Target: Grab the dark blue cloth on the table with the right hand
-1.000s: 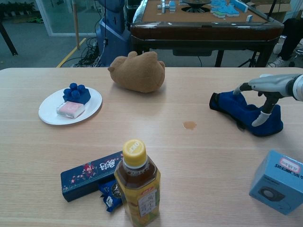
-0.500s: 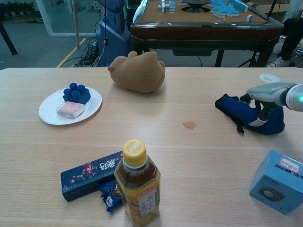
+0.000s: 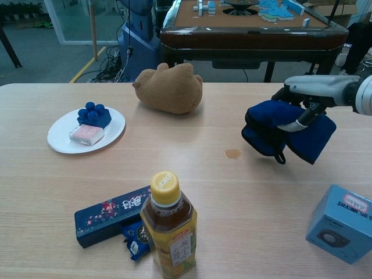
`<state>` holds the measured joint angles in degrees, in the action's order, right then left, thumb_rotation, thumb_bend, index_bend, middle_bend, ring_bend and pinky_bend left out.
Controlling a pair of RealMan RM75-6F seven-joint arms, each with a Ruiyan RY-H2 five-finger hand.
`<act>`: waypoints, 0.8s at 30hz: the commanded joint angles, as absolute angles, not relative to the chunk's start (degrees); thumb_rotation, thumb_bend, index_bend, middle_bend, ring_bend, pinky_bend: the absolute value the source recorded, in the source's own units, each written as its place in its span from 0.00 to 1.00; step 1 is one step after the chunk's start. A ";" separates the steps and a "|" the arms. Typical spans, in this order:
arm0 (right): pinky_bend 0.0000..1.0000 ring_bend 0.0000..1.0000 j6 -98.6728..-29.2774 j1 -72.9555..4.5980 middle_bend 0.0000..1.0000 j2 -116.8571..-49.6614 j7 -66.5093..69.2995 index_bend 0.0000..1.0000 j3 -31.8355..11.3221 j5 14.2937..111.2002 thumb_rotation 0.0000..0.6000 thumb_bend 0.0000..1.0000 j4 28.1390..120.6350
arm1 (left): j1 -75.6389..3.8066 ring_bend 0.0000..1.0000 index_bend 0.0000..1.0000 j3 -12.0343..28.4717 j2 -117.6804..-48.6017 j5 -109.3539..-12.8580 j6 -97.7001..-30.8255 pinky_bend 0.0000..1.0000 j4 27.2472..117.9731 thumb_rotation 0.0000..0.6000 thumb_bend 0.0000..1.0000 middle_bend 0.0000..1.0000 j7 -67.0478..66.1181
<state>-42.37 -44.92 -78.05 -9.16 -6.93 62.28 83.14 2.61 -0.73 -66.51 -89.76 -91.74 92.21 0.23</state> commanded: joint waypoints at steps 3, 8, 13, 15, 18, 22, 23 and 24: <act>0.79 0.64 -41.29 -46.85 0.59 -80.27 -10.27 0.71 -7.57 62.40 1.00 0.49 84.17 | 2.90 0.00 0.08 -0.86 -66.37 -89.64 -91.96 0.02 92.13 1.00 0.33 0.00 0.40; 0.79 0.64 -39.28 -49.63 0.59 -85.49 -15.86 0.71 -6.39 58.86 1.00 0.49 80.09 | 3.33 0.00 0.08 -0.95 -66.14 -89.51 -92.40 0.02 92.09 1.00 0.33 0.00 0.71; 0.79 0.64 -39.09 -52.03 0.59 -90.12 -23.07 0.71 -4.87 54.11 1.00 0.49 75.83 | 3.50 0.00 0.08 -1.07 -66.10 -89.50 -92.40 0.02 92.02 1.00 0.33 0.00 0.89; 0.79 0.64 -38.98 -52.93 0.59 -91.76 -25.55 0.71 -4.51 51.58 1.00 0.49 74.42 | 3.55 0.00 0.08 -1.05 -66.13 -89.56 -92.49 0.02 92.02 1.00 0.33 0.00 0.93; 0.79 0.64 -39.51 -53.87 0.59 -93.61 -28.45 0.71 -4.14 48.63 1.00 0.49 72.33 | 3.66 0.00 0.08 -1.01 -66.12 -89.55 -92.65 0.02 92.05 1.00 0.33 0.00 0.92; 0.79 0.64 -39.87 -54.71 0.59 -95.16 -31.28 0.71 -3.82 44.84 1.00 0.49 69.85 | 3.78 0.00 0.08 -1.01 -66.04 -89.55 -92.76 0.02 92.10 1.00 0.33 0.00 0.92; 0.79 0.64 -39.92 -54.82 0.59 -95.34 -31.66 0.71 -3.79 44.17 1.00 0.49 69.43 | 3.78 0.00 0.08 -1.02 -66.05 -89.57 -92.75 0.02 92.11 1.00 0.33 0.00 0.92; 0.79 0.64 -40.00 -54.91 0.59 -95.49 -32.04 0.71 -3.74 43.57 1.00 0.49 68.95 | 3.79 0.00 0.08 -1.02 -66.09 -89.57 -92.74 0.02 92.10 1.00 0.33 0.00 0.91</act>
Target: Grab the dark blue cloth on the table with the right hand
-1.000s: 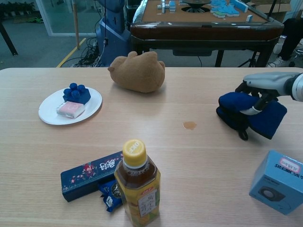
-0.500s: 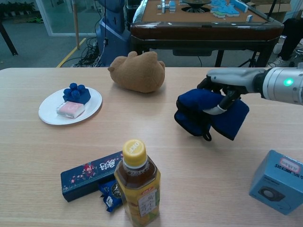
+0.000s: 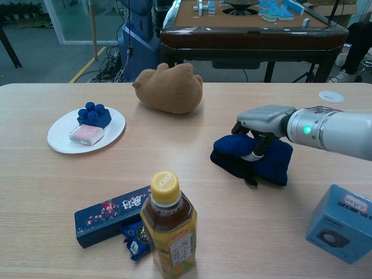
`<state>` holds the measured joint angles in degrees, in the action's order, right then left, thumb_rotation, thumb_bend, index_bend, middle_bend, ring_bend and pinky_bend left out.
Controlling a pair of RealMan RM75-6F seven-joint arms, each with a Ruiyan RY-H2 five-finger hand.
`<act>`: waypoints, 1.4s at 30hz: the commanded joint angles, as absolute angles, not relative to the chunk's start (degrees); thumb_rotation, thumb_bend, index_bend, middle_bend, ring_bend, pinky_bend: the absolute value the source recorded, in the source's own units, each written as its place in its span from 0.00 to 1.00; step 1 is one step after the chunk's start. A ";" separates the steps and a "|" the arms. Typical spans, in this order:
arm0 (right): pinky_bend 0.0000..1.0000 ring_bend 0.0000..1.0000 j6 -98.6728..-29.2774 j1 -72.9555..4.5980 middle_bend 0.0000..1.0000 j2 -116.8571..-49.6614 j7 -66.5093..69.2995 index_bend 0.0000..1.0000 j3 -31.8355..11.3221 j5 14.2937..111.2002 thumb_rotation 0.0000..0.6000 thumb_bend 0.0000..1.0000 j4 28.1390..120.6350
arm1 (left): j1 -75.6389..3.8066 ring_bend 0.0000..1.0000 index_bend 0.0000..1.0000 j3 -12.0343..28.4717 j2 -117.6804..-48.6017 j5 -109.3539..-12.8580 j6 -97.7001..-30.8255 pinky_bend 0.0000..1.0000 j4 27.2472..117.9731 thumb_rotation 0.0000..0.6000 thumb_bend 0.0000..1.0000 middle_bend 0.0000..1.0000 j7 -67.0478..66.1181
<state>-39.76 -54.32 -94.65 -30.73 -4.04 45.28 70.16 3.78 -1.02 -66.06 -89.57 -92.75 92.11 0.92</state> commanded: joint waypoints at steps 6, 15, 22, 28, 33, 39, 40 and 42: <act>0.79 0.64 -39.95 -55.31 0.59 -95.86 -33.70 0.71 -3.84 39.36 1.00 0.49 65.42 | 3.81 0.00 0.08 -1.11 -66.25 -89.57 -92.52 0.02 91.89 1.00 0.33 0.00 0.98; 0.79 0.64 -39.42 -55.90 0.59 -96.19 -35.62 0.71 -4.27 34.86 1.00 0.49 61.04 | 3.81 0.00 0.08 -1.02 -66.51 -89.39 -92.31 0.02 91.38 1.00 0.33 0.00 1.48; 0.79 0.65 -38.79 -56.51 0.59 -96.62 -35.96 0.71 -3.80 36.52 1.00 0.49 64.28 | 3.88 0.00 0.08 -1.08 -66.43 -89.62 -92.43 0.02 91.52 1.00 0.33 0.00 1.42; 0.79 0.65 -38.19 -56.97 0.59 -96.61 -34.85 0.71 -3.58 39.46 1.00 0.49 68.69 | 4.08 0.00 0.08 -1.07 -66.21 -89.65 -92.74 0.02 91.73 1.00 0.33 0.00 1.33; 0.79 0.65 -38.86 -57.18 0.59 -95.77 -34.38 0.71 -2.96 43.02 1.00 0.49 73.54 | 4.17 0.00 0.08 -1.08 -66.31 -89.69 -92.82 0.02 91.68 1.00 0.33 0.00 1.33; 0.79 0.66 -39.70 -57.30 0.59 -94.40 -33.56 0.71 -2.47 46.10 1.00 0.49 78.49 | 4.13 0.00 0.08 -1.11 -66.36 -89.85 -92.76 0.02 91.61 1.00 0.33 0.00 1.36; 0.79 0.66 -39.82 -57.36 0.59 -94.37 -33.59 0.71 -2.39 46.18 1.00 0.49 78.56 | 4.15 0.00 0.08 -1.12 -66.35 -89.86 -92.78 0.02 91.59 1.00 0.33 0.00 1.37; 0.79 0.66 -39.93 -57.65 0.59 -94.64 -33.92 0.71 -2.23 45.62 1.00 0.49 77.75 | 4.20 0.00 0.08 -1.16 -66.35 -89.85 -92.78 0.02 91.56 1.00 0.33 0.00 1.44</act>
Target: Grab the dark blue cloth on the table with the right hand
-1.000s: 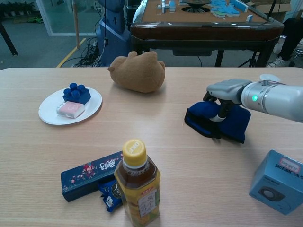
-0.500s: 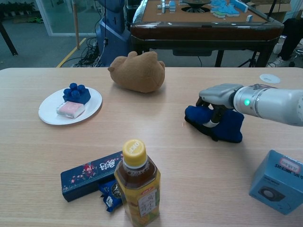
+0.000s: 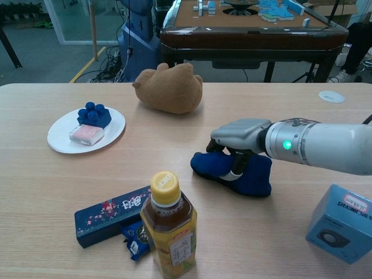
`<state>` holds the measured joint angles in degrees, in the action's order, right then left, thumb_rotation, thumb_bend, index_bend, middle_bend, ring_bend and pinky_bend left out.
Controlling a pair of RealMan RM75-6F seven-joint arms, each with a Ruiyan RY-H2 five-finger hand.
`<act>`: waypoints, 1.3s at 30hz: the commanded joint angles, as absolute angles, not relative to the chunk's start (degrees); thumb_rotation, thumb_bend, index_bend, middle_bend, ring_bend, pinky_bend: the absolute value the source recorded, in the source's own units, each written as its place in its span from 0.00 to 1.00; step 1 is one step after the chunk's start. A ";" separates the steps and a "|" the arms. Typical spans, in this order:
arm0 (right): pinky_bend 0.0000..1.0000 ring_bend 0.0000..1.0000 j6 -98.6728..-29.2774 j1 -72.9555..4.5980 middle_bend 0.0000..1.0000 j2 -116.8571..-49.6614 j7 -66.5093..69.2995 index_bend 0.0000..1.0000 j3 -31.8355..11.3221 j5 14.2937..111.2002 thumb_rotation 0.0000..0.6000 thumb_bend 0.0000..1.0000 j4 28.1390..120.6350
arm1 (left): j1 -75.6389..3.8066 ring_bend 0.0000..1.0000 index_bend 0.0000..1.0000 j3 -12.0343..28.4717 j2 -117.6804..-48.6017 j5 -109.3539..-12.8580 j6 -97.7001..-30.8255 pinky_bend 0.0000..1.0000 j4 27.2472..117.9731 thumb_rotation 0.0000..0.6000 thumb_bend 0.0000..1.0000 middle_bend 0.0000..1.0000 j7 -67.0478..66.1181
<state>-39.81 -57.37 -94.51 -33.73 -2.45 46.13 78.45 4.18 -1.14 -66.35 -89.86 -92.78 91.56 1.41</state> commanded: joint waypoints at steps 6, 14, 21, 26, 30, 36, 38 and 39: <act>0.79 0.66 -39.30 -58.69 0.59 -96.91 -35.27 0.71 -2.01 40.64 1.00 0.49 71.04 | 4.45 0.00 0.08 -1.17 -66.34 -89.66 -92.96 0.02 91.35 1.00 0.33 0.00 1.70; 0.79 0.66 -39.65 -58.76 0.59 -97.61 -37.90 0.71 -1.58 32.99 1.00 0.49 62.98 | 4.48 0.00 0.08 -1.19 -66.33 -89.51 -92.72 0.02 90.96 1.00 0.33 0.00 2.23; 0.79 0.66 -42.22 -56.99 0.59 -92.21 -35.80 0.71 -3.61 31.41 1.00 0.49 65.37 | 4.41 0.00 0.08 -1.11 -66.51 -89.77 -92.83 0.02 90.72 1.00 0.33 0.00 2.60; 0.79 0.66 -44.36 -53.65 0.59 -85.71 -30.67 0.71 -4.86 34.79 1.00 0.49 70.91 | 4.63 0.00 0.08 -1.07 -66.44 -89.80 -93.26 0.02 90.53 1.00 0.33 0.00 3.07; 0.79 0.66 -45.07 -51.91 0.59 -83.45 -29.73 0.71 -4.29 35.75 1.00 0.49 71.02 | 4.55 0.00 0.08 -1.11 -66.57 -90.03 -93.19 0.02 90.45 1.00 0.33 0.00 3.05; 0.67 0.54 -43.28 -50.42 0.48 -82.65 -28.14 0.61 -4.23 35.17 1.00 0.49 69.30 | 4.37 0.00 0.08 -1.07 -66.61 -90.32 -93.14 0.02 90.69 1.00 0.33 0.00 2.69; 0.53 0.40 -42.38 -50.12 0.35 -82.83 -27.82 0.41 -4.01 35.24 1.00 0.45 68.43 | 4.37 0.00 0.08 -1.04 -66.60 -90.34 -93.19 0.02 90.83 1.00 0.33 0.00 2.57; 0.45 0.31 -42.20 -50.00 0.26 -82.93 -27.55 0.28 -4.06 35.44 1.00 0.40 68.18 | 4.37 0.00 0.08 -1.05 -66.61 -90.33 -93.18 0.02 90.85 1.00 0.33 0.00 2.50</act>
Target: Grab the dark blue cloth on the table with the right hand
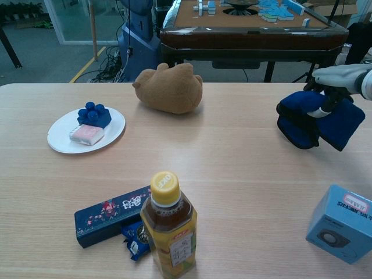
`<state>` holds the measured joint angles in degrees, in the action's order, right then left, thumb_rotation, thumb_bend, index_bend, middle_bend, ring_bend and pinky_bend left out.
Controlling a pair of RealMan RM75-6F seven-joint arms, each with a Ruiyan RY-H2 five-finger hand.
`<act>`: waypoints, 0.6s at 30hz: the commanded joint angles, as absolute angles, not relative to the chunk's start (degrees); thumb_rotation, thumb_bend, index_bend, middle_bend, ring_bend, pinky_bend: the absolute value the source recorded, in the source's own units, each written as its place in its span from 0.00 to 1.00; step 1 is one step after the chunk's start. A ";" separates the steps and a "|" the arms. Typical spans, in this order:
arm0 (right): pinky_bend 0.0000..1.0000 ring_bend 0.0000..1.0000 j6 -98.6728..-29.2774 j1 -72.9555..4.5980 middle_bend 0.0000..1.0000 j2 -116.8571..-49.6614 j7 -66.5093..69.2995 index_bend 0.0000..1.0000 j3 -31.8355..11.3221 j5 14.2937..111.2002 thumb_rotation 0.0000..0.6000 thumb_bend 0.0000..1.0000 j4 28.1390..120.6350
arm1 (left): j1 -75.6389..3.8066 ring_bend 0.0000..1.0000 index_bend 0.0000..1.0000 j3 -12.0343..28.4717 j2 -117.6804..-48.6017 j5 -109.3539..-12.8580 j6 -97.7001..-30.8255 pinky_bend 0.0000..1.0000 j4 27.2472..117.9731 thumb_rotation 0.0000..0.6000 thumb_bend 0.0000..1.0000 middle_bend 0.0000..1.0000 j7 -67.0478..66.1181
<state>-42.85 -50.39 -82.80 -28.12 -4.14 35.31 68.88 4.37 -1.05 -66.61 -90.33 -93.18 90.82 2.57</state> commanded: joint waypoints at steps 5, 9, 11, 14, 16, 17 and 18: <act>0.18 0.02 -43.28 -48.68 0.00 -82.86 -24.03 0.00 -5.35 39.20 1.00 0.18 67.96 | 4.27 0.00 0.08 -1.06 -66.55 -90.20 -92.88 0.02 91.12 1.00 0.33 0.00 2.05; 0.14 0.00 -44.84 -47.34 0.00 -81.07 -21.75 0.00 -6.11 42.09 1.00 0.15 69.75 | 4.24 0.00 0.08 -0.96 -66.39 -90.09 -92.87 0.02 91.21 1.00 0.33 0.00 2.04; 0.14 0.00 -45.98 -46.38 0.00 -79.32 -21.07 0.00 -6.11 43.55 1.00 0.15 71.79 | 4.17 0.00 0.08 -0.90 -66.39 -90.03 -92.79 0.02 91.18 1.00 0.33 0.00 2.08; 0.14 0.00 -48.88 -44.42 0.00 -76.46 -20.12 0.00 -5.81 46.38 1.00 0.15 75.90 | 4.03 0.00 0.08 -0.84 -66.42 -89.98 -92.59 0.02 91.06 1.00 0.33 0.00 2.23; 0.14 0.00 -51.53 -42.86 0.00 -74.79 -19.86 0.00 -5.29 48.57 1.00 0.15 78.48 | 3.90 0.00 0.08 -0.81 -66.42 -90.02 -92.45 0.02 91.01 1.00 0.33 0.00 2.29; 0.14 0.01 -53.42 -41.73 0.01 -73.73 -19.83 0.00 -4.82 50.07 1.00 0.15 80.12 | 3.83 0.00 0.08 -0.75 -66.40 -90.03 -92.43 0.02 90.98 1.00 0.33 0.00 2.34; 0.14 0.02 -54.71 -40.88 0.02 -72.96 -19.66 0.00 -4.49 51.19 1.00 0.15 81.26 | 3.77 0.00 0.08 -0.71 -66.38 -90.02 -92.38 0.02 90.98 1.00 0.33 0.00 2.38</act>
